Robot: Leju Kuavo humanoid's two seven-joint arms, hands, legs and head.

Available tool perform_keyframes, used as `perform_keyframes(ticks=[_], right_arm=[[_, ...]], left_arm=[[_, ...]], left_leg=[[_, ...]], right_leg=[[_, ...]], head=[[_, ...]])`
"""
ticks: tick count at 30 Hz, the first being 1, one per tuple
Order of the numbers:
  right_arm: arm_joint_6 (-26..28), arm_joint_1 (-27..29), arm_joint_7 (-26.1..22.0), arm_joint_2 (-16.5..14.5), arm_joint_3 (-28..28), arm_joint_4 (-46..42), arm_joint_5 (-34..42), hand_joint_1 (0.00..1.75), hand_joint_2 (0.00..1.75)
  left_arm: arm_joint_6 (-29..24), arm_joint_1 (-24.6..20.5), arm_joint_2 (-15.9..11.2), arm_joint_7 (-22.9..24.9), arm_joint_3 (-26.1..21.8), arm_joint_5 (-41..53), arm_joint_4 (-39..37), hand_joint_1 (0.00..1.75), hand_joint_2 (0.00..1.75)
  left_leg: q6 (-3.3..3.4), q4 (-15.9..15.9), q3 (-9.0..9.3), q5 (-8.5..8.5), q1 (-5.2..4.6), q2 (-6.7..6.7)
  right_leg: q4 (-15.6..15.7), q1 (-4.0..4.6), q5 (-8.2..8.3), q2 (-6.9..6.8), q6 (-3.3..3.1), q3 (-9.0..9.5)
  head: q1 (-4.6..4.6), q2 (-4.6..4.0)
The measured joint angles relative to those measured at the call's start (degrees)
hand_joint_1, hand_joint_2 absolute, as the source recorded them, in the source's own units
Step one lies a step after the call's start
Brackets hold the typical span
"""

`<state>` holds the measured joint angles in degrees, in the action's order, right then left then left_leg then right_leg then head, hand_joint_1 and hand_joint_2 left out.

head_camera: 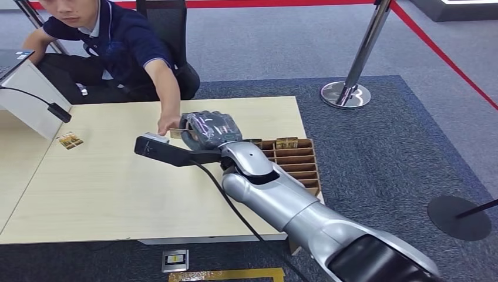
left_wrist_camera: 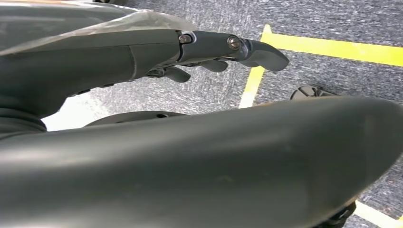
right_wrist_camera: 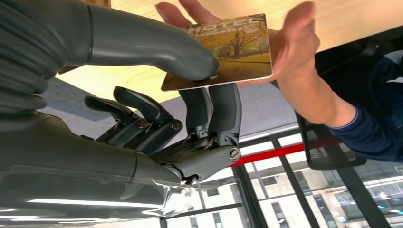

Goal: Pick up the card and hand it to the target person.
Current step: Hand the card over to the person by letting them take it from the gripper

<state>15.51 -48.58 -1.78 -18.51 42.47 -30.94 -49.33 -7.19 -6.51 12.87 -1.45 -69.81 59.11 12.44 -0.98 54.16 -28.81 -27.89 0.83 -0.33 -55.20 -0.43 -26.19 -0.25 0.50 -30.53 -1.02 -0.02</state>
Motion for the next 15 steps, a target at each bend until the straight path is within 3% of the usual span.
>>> perform_keyframes(ticks=[7, 8, 11, 12, 15], right_arm=[[-0.1, -0.29, 1.32, 0.0, 4.15, 1.03, 2.88, 1.75, 1.75], [-0.09, -0.33, 1.59, 0.0, 4.83, 1.15, 3.49, 1.46, 1.75], [0.47, -0.41, 1.94, 0.0, 6.65, 1.49, 5.76, 0.19, 1.75], [1.01, -0.43, 1.96, 0.0, 7.06, 1.61, 6.47, 0.04, 1.75], [3.62, -0.44, 1.44, 0.0, 7.55, 1.94, 8.75, 0.0, 1.75]], left_arm=[[0.09, 0.0, 0.0, -0.21, 0.03, 0.24, -0.02, 0.0, 0.0], [0.11, 0.0, 0.0, -0.36, 0.04, 0.28, -0.02, 0.0, 0.0], [0.13, 0.0, -0.02, -0.68, 0.06, 0.33, -0.02, 0.0, 0.0], [0.13, 0.0, -0.03, -0.71, 0.07, 0.32, -0.02, 0.0, 0.0], [0.09, 0.01, -0.04, -0.59, 0.05, 0.17, -0.02, 0.0, 0.0]], left_leg=[[0.0, 0.0, 0.0, 0.0, 0.0, 0.0], [0.0, 0.0, 0.0, 0.0, 0.0, 0.0], [0.0, 0.0, 0.0, 0.0, 0.0, 0.0], [0.0, 0.0, 0.0, 0.0, 0.0, 0.0], [0.0, 0.0, 0.0, 0.0, 0.0, 0.0]], right_leg=[[0.0, 0.0, 0.0, 0.0, 0.0, 0.0], [0.0, 0.0, 0.0, 0.0, 0.0, 0.0], [0.0, 0.0, 0.0, 0.0, 0.0, 0.0], [0.0, 0.0, 0.0, 0.0, 0.0, 0.0], [0.0, 0.0, 0.0, 0.0, 0.0, 0.0]], head=[[0.01, 0.0], [0.01, 0.0], [0.01, 0.0], [0.01, 0.0], [0.01, 0.0]])
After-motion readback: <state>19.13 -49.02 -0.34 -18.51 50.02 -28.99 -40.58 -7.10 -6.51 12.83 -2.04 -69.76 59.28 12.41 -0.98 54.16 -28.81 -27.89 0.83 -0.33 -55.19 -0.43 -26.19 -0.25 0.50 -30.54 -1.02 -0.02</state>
